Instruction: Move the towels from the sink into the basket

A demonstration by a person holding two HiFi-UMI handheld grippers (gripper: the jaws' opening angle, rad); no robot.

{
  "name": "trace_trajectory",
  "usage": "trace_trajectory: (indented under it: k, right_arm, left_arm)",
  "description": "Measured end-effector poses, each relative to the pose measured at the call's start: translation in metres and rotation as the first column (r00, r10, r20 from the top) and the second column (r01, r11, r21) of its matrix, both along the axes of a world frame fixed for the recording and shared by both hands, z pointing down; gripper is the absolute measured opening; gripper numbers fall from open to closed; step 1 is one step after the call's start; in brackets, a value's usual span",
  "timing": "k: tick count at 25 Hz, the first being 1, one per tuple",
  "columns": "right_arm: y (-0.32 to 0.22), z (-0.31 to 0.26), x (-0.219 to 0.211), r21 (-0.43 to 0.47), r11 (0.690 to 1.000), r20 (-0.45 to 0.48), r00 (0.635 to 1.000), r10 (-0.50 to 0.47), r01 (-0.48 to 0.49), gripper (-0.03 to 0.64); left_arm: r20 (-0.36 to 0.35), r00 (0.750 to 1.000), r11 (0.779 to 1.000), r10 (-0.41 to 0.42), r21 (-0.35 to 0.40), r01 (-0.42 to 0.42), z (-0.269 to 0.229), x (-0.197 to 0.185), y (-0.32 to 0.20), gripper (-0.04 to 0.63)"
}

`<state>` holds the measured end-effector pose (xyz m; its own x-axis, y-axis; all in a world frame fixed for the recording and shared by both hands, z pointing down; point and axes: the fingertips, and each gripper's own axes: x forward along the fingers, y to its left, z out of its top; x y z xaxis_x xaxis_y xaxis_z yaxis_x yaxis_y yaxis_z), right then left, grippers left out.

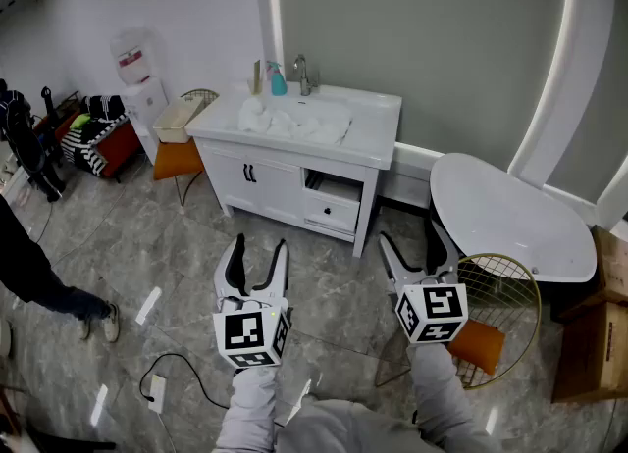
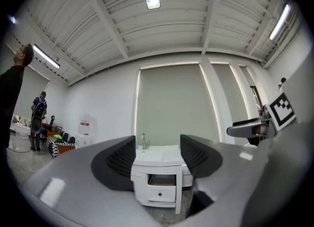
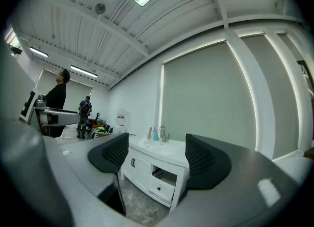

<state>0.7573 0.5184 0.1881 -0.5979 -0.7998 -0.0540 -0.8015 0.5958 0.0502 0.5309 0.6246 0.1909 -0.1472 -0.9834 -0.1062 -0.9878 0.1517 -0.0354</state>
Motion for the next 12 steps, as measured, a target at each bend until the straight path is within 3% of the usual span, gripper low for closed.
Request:
trace_trajectory:
  k: [12]
  right_arm:
    - [-0.0022, -0.0014, -0.008, 0.006, 1.0, 0.005, 1.0, 0.002, -0.002, 0.36]
  left_arm:
    - [0.0, 1.0, 1.0, -0.001, 0.002, 0.001, 0.0014, -0.0099, -0.0029, 0.311]
